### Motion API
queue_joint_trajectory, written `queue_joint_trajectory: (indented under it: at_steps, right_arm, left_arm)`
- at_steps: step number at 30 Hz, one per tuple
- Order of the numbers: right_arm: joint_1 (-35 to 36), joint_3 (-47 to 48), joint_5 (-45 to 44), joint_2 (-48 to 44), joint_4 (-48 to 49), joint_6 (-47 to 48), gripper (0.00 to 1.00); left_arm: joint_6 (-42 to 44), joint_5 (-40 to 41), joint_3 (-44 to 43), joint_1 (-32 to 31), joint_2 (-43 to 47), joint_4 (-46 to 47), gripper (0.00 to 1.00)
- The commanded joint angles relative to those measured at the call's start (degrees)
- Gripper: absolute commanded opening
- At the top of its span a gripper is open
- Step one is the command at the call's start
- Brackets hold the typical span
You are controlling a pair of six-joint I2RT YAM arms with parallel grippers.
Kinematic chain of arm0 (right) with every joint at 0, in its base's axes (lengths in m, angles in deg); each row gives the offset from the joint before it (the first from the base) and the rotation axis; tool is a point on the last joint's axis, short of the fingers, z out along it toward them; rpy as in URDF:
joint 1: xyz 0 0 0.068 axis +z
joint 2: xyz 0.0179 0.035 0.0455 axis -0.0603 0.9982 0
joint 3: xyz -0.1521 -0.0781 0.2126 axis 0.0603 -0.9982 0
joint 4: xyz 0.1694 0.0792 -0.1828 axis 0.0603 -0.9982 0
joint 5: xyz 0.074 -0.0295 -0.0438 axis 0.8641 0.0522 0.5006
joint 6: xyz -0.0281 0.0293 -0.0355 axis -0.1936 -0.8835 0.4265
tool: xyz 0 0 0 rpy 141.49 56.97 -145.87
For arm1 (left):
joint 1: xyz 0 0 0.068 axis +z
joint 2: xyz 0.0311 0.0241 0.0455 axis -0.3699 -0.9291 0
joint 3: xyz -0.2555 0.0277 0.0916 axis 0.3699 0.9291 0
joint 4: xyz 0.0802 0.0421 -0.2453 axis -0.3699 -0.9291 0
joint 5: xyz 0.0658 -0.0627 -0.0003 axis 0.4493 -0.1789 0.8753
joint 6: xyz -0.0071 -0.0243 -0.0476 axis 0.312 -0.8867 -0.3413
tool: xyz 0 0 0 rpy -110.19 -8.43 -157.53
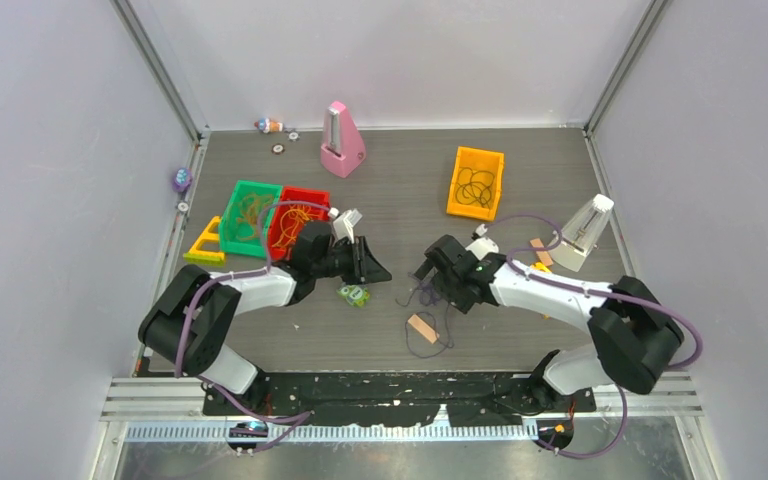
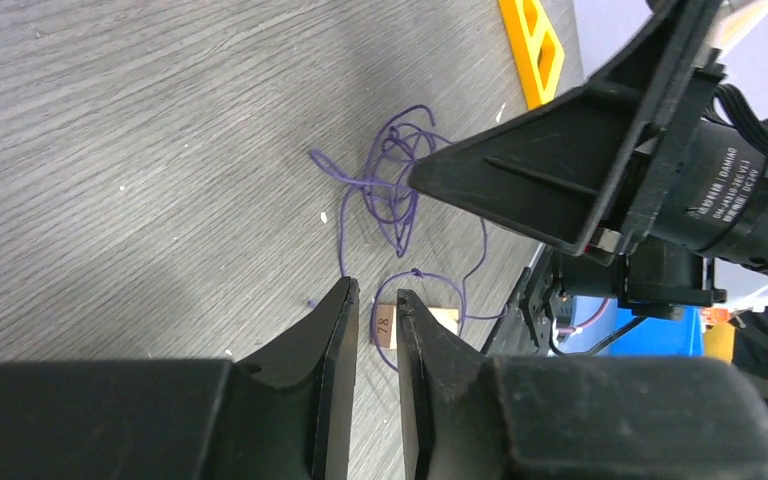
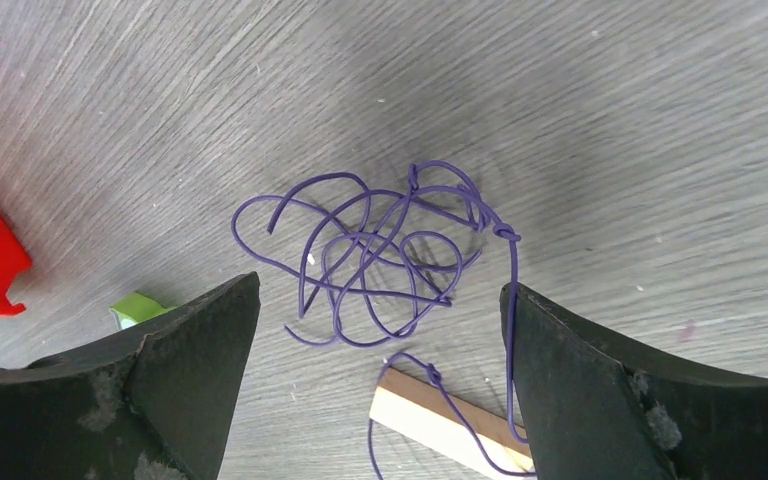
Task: Untangle the cables
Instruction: Pick up the cable at the center of the board.
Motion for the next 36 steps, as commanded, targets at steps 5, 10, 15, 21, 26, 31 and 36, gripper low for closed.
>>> queue_joint_trajectory:
  at_steps: [5, 10, 15, 21, 26, 31, 36]
  right_arm:
    - [-0.2, 13.4, -1.2, 12.7, -10.3, 0.6, 0.95]
    - [-0.3, 16.4, -1.4, 18.5, -13.9, 1.5, 0.99]
    - [-0.1, 17.4, -1.4, 22.5, -14.9, 3.6, 0.6]
    - [-0.4, 17.8, -4.8, 19.3, -15.3, 6.9, 0.06]
    - [-2.5, 17.9, -5.6, 12.4, -13.9, 11.6, 0.05]
    - [-8.1, 16.6, -5.2, 3.4, -9.7, 21.0, 0.05]
    - [-16.0, 18.8, -4.0, -2.6, -6.0, 33.0, 0.05]
  left_arm:
    - [-0.6, -2.1, 2.7, 2.6, 4.7, 6.5, 0.21]
    - [0.3, -0.3, 4.9, 3.5, 9.3, 6.9, 0.21]
    - [2.6, 3.3, 6.8, 3.6, 14.4, 5.6, 0.22]
    - [4.7, 4.7, 7.9, 3.6, 17.0, 5.6, 0.22]
    - [5.8, 5.8, 8.6, 3.6, 18.5, 5.1, 0.24]
    - [6.6, 6.3, 8.6, 3.6, 18.7, 4.6, 0.24]
    - [7.4, 6.5, 8.8, 3.6, 19.0, 4.6, 0.27]
